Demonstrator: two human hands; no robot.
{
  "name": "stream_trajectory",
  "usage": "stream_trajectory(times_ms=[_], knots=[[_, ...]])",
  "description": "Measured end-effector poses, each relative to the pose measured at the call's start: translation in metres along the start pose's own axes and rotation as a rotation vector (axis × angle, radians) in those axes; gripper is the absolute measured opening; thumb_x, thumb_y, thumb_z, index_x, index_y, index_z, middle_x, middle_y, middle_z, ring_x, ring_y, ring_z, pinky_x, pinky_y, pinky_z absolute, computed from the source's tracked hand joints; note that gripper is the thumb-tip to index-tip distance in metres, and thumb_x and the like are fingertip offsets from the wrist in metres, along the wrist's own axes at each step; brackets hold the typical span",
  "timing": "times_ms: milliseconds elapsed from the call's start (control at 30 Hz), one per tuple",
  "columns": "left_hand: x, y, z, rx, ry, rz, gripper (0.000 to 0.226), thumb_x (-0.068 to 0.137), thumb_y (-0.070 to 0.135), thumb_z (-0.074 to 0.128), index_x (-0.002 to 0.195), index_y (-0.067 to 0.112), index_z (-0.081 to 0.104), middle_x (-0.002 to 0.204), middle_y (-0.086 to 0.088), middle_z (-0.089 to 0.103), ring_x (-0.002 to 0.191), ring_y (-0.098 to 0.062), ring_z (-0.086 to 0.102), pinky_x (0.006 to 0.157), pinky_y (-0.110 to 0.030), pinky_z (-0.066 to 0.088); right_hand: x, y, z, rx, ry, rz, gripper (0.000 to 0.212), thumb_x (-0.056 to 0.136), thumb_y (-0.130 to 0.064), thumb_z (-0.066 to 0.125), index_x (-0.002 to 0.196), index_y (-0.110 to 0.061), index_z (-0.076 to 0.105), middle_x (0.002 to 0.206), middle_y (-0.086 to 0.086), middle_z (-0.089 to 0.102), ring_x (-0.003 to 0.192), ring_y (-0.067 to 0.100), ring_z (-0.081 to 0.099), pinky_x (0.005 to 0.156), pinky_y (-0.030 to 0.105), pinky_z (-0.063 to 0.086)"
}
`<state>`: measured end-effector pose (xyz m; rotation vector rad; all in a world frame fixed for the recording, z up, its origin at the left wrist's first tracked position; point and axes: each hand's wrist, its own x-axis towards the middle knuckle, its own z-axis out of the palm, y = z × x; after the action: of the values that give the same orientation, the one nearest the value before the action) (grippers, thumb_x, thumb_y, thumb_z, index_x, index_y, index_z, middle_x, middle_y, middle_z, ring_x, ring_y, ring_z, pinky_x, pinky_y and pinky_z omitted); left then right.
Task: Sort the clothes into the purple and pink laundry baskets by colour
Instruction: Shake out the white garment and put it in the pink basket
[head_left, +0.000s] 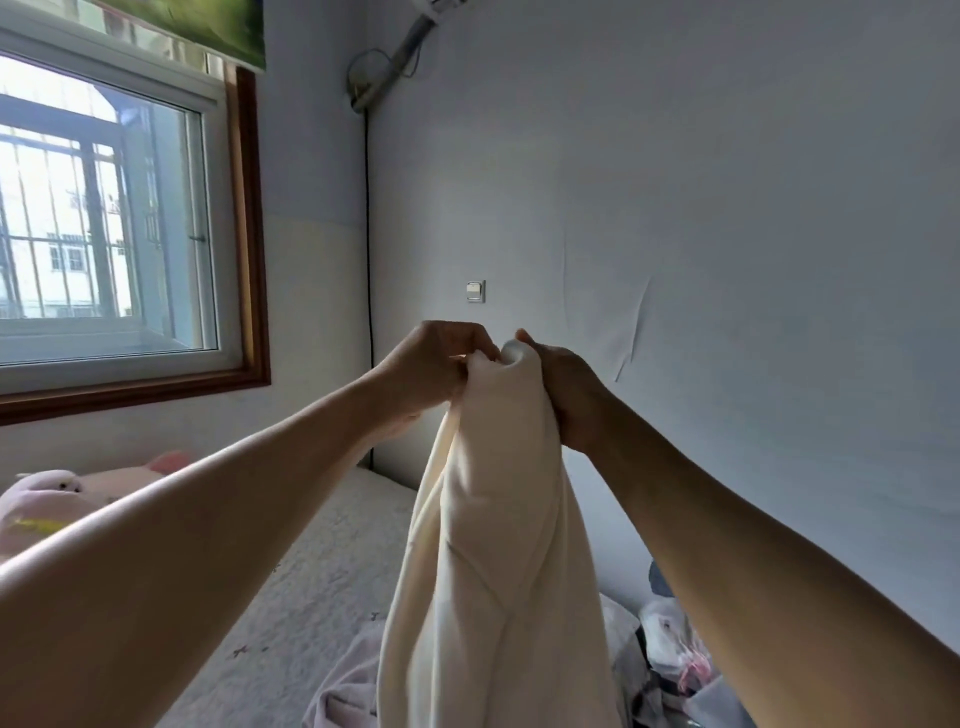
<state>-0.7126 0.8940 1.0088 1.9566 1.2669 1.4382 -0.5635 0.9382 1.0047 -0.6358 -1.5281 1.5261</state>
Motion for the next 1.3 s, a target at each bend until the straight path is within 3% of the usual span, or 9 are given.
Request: stream_trajectory(times_ms=[200,333,467,567,733,833,933,1133,1300], knots=[[0.002,0.002,0.009,0.055,0.241,0.052,0.041,0.077,-0.018,0.053,0.059,0.018,0.06,0.058,0.008,0.059,0.058,-0.008,0.051,0.056,-0.018,0.041,0.001,0.011,0.01,0.086,0.013,-0.034,0.032,0.098,-0.011,0.04,0.066,-0.013,0.046,0.047,-0.003,0.05,0.04,0.005,0.049,0.044,0.016,0.041],[-0.009,-0.008,0.009,0.178,0.388,-0.22,0.016,0.084,0.025,0.068,0.074,0.017,0.057,0.059,0.007,0.056,0.051,-0.007,0.052,0.055,-0.022,0.039,0.01,0.019,0.013,-0.135,0.357,-0.085,0.034,0.1,-0.025,0.042,0.072,-0.011,0.054,0.07,0.006,0.056,0.066,0.02,0.058,0.068,0.03,0.047],[-0.043,-0.024,0.017,-0.38,-0.086,-0.437,0.058,0.075,0.072,0.047,0.091,0.02,0.065,0.082,0.002,0.072,0.078,-0.012,0.069,0.081,-0.033,0.056,0.016,0.011,0.012,-0.104,0.654,-0.104,0.033,0.1,-0.031,0.041,0.089,-0.004,0.057,0.078,0.008,0.059,0.074,0.024,0.058,0.072,0.029,0.043],[-0.051,-0.032,0.036,-0.308,-0.15,-0.337,0.062,0.053,0.043,0.083,0.106,0.015,0.065,0.097,-0.004,0.072,0.092,-0.02,0.068,0.084,-0.034,0.057,0.02,0.008,0.015,-0.028,0.75,-0.118,0.033,0.1,-0.029,0.043,0.079,-0.005,0.052,0.072,0.004,0.054,0.071,0.021,0.054,0.063,0.025,0.044],[-0.038,-0.034,0.043,-0.5,0.177,-0.469,0.021,0.072,-0.001,0.073,0.089,0.009,0.067,0.078,-0.007,0.071,0.072,-0.021,0.068,0.069,-0.031,0.059,0.007,0.017,0.001,0.095,0.357,-0.205,0.027,0.092,-0.03,0.059,0.08,-0.007,0.063,0.077,0.006,0.065,0.073,0.018,0.062,0.067,0.026,0.051],[-0.031,-0.035,0.038,-0.594,0.196,-0.517,0.021,0.08,0.003,0.068,0.101,0.005,0.067,0.081,-0.008,0.071,0.07,-0.02,0.068,0.066,-0.029,0.058,-0.019,0.037,-0.026,-0.367,0.014,0.046,0.05,0.074,-0.046,0.074,0.11,-0.013,0.064,0.104,0.006,0.07,0.098,0.019,0.067,0.088,0.036,0.053],[-0.024,-0.032,0.038,-0.637,0.148,-0.554,0.026,0.082,0.013,0.067,0.107,0.005,0.066,0.089,-0.011,0.07,0.077,-0.024,0.067,0.069,-0.031,0.056,-0.039,0.06,-0.04,-0.486,-0.156,0.248,0.032,0.077,-0.025,0.075,0.105,-0.019,0.061,0.107,0.004,0.068,0.101,0.021,0.065,0.09,0.037,0.053],[-0.022,-0.049,0.056,-0.512,0.195,-0.472,0.035,0.08,0.043,0.07,0.096,0.012,0.07,0.09,-0.009,0.073,0.082,-0.021,0.07,0.077,-0.033,0.057,-0.032,0.074,-0.051,-0.378,0.177,0.14,0.061,0.067,-0.033,0.084,0.116,-0.005,0.062,0.108,0.008,0.07,0.096,0.021,0.068,0.088,0.037,0.054],[-0.056,-0.096,0.071,-0.301,-0.018,-0.584,0.096,0.036,0.08,0.075,0.105,0.014,0.07,0.1,-0.007,0.074,0.092,-0.02,0.07,0.089,-0.037,0.055,-0.03,0.068,-0.056,-0.15,0.416,0.083,0.056,0.072,-0.03,0.08,0.117,-0.002,0.062,0.108,0.013,0.07,0.097,0.026,0.067,0.095,0.042,0.051]])
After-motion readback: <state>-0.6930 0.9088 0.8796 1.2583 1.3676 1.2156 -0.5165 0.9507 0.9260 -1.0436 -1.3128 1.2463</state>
